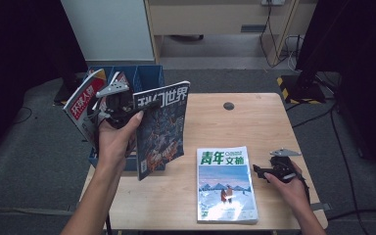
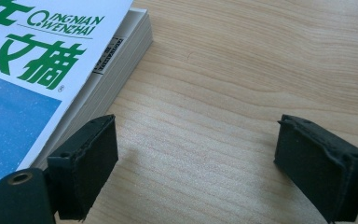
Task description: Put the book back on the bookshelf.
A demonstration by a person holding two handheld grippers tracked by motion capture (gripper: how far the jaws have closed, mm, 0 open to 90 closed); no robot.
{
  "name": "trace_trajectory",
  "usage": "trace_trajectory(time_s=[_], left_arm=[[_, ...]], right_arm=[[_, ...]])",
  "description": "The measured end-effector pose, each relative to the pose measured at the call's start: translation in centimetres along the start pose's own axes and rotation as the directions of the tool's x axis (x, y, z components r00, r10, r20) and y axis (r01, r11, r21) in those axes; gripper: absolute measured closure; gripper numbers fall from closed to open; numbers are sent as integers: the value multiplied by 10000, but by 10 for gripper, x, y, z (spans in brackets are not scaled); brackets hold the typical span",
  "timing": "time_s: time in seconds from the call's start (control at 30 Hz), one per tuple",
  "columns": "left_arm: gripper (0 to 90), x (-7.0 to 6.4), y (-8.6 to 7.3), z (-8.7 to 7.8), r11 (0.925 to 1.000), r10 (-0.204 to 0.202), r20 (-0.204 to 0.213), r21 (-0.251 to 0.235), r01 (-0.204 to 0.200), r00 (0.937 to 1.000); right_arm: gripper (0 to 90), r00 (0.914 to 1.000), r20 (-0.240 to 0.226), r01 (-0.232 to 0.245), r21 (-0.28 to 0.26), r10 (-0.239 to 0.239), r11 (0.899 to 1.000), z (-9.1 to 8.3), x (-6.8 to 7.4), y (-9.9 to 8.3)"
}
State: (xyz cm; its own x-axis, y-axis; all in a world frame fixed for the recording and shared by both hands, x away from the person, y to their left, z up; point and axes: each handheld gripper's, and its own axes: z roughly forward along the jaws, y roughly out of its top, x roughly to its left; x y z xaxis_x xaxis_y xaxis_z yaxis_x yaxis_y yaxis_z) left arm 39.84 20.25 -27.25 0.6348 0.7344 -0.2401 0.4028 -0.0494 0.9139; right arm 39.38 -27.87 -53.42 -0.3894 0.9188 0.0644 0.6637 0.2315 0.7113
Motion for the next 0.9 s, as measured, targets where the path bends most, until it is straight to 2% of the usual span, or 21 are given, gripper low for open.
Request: trace_trajectory(time_s=[0.2,0.4,0.9], left_arm=[[822,2,2,-6,9999,-70,-102,-102,69,9999],[822,5,3,-10,9998,-127,-190,-169,124,9997],[822,11,6,-28,9984,-234,-352,-522,215,9991]], right_arm=[[127,9999,99,50,-51,-50,10000,1,2,-1],[108,9985,359,417,-81,-414,9991,3,4,-3],[106,9983,404,431,-163,-424,9989,3,4,-3]])
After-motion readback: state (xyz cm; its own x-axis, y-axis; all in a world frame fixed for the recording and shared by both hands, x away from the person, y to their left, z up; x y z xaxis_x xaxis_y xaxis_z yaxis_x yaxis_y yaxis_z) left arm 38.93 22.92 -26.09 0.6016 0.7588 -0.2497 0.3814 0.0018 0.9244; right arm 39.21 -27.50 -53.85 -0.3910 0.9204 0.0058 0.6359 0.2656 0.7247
